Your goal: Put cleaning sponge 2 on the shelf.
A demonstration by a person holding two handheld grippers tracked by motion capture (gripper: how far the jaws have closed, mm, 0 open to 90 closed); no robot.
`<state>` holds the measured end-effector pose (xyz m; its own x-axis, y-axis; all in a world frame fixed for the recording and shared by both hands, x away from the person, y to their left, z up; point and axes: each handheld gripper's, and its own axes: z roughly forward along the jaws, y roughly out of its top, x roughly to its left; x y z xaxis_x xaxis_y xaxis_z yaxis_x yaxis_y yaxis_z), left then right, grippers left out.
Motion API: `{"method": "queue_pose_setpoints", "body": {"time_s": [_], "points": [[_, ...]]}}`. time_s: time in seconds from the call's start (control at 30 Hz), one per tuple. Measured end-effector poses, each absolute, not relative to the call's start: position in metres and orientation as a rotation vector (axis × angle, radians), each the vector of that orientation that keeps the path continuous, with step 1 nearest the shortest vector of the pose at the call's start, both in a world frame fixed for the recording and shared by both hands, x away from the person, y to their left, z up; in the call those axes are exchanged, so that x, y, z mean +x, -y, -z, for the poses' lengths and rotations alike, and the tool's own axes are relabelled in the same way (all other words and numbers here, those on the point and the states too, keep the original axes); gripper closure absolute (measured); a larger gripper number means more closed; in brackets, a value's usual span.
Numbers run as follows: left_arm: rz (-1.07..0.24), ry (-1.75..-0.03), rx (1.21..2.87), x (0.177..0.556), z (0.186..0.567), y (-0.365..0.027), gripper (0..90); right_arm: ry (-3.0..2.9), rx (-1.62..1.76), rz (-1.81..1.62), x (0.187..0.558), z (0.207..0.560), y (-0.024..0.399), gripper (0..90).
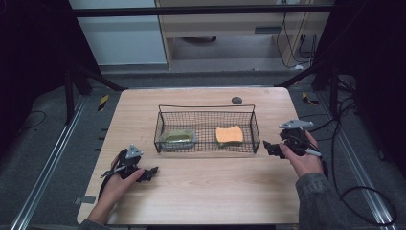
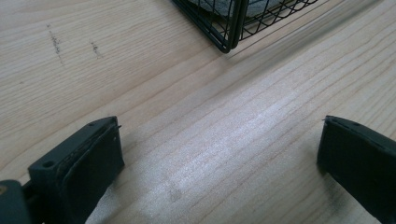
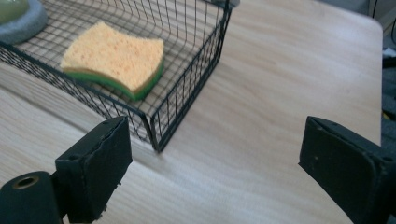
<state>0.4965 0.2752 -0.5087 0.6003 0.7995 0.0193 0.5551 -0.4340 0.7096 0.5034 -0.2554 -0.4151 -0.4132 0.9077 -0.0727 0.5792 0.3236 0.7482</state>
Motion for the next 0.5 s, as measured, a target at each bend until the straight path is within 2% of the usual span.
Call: {"method": "queue_pose_setpoints", "body": {"time_s": [0.27, 0.5], "points": [[-0.468, -1.066, 2.154, 0.496, 0.509, -0.275, 0.0, -2.08, 1.456, -0.853, 0.492, 0.472, 0.268, 9.9], [-0.468, -1.066, 2.153, 0.496, 0.509, -0.275, 0.0, -2.032, 1.533, -0.821, 0.494, 0.498, 0.271, 9.9]]}}
